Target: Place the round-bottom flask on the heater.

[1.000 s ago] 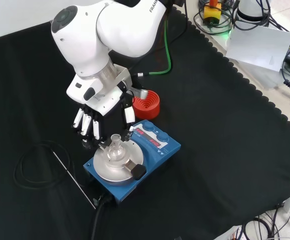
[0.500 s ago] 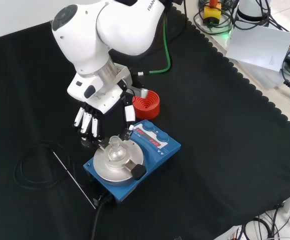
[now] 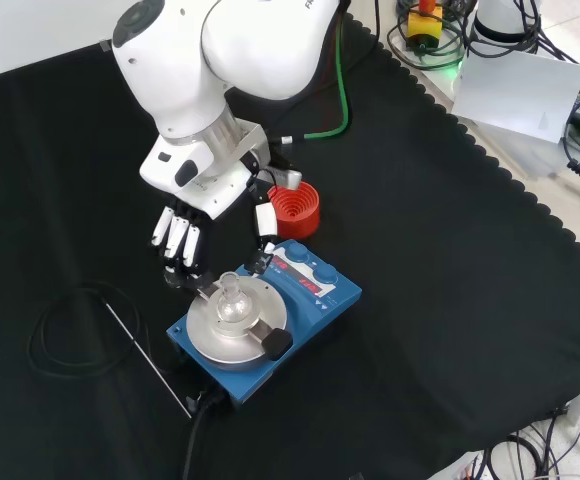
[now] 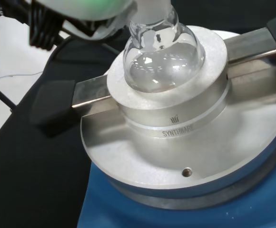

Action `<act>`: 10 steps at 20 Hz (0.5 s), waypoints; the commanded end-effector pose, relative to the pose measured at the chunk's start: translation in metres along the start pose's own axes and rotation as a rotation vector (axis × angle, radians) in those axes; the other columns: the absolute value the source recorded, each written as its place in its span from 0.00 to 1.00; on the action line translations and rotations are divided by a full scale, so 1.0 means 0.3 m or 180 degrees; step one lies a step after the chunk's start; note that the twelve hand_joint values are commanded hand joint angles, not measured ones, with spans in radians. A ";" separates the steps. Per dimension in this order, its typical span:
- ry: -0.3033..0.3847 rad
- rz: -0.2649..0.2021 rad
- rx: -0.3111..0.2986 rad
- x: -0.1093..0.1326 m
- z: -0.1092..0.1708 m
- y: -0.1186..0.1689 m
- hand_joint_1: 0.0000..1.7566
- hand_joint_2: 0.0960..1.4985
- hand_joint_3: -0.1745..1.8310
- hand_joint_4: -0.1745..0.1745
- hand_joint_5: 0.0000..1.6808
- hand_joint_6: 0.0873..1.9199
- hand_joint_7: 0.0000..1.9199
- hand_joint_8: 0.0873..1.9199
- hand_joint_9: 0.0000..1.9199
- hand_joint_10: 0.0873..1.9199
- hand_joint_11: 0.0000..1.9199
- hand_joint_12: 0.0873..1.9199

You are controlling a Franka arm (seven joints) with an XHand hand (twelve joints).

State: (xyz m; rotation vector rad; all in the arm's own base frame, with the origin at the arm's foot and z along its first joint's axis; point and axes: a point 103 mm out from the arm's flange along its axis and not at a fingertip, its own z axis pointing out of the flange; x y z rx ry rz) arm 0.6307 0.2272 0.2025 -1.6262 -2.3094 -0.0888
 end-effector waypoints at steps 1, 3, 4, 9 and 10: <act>-0.0044 -0.0007 -0.0092 0.017 -0.058 -0.046 0.49 0.36 0.37 0.36 0.40 0.38 0.19 0.33 0.35 0.29 0.21 0.68; -0.0064 0.0031 -0.0129 0.024 -0.081 -0.071 0.49 0.36 0.37 0.36 0.40 0.38 0.19 0.33 0.35 0.29 0.21 0.68; -0.0061 0.0055 -0.0149 0.020 -0.097 -0.097 0.49 0.36 0.37 0.37 0.39 0.38 0.19 0.33 0.35 0.29 0.21 0.68; -0.0092 0.0162 -0.0244 0.017 -0.155 -0.224 0.48 0.36 0.37 0.37 0.39 0.38 0.19 0.33 0.35 0.29 0.21 0.68; -0.0111 0.0173 -0.0258 0.022 -0.163 -0.248 0.48 0.37 0.37 0.36 0.40 0.38 0.19 0.33 0.35 0.30 0.21 0.68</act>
